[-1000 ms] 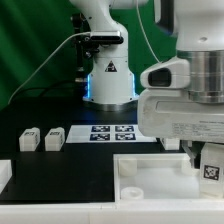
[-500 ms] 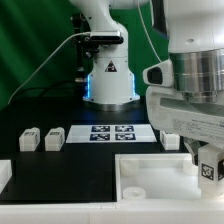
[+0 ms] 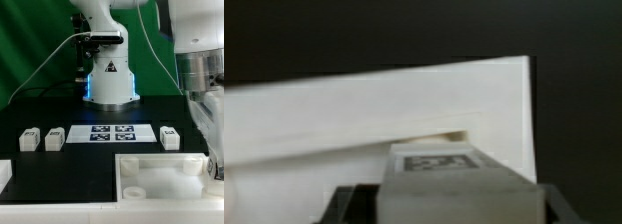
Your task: Assemble one leg
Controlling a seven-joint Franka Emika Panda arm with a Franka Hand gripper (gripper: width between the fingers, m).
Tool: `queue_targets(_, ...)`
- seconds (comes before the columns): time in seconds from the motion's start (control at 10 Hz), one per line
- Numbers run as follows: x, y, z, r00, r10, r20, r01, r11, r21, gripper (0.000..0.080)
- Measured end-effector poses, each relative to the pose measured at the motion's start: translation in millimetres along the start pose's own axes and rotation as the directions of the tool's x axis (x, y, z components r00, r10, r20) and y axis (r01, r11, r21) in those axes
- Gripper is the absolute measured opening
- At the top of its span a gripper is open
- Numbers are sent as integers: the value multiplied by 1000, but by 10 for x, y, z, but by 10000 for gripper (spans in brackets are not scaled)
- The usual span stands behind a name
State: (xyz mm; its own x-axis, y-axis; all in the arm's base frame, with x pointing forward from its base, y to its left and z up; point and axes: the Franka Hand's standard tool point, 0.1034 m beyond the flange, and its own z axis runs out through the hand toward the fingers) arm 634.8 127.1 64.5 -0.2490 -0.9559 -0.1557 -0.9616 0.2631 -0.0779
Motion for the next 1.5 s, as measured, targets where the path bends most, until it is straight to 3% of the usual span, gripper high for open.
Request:
queue_targets(0.1,12,2,-3,999,-47,-6,47,999,0,294)
queue_targets(0.2,12,8,7,998,-65,-6,65,998,-1,366)
queue_targets(0.3,12,10,11,995,-103,-7,103,995,-2,512)
queue_targets(0.4,19,9,11,991,-137,-8,137,991,-3,512)
queue_targets(0.5,54,14,8,963,-268,-8,268,963,-18,620)
queue_targets(0.6,92,20,-8,917,-399,-2,398,916,-39,644)
queue_targets(0.8,92,15,-59,707,-707,-13,703,705,-96,648)
queue_targets(1.1,111,-5,-52,479,-878,6,874,476,-96,649)
queue_targets(1.3,115,-50,-70,216,-976,17,970,213,-116,649)
queue_targets(1.4,119,-46,-65,176,-984,22,978,173,-114,649)
queue_targets(1.5,115,-43,-63,222,-975,18,969,219,-114,546)
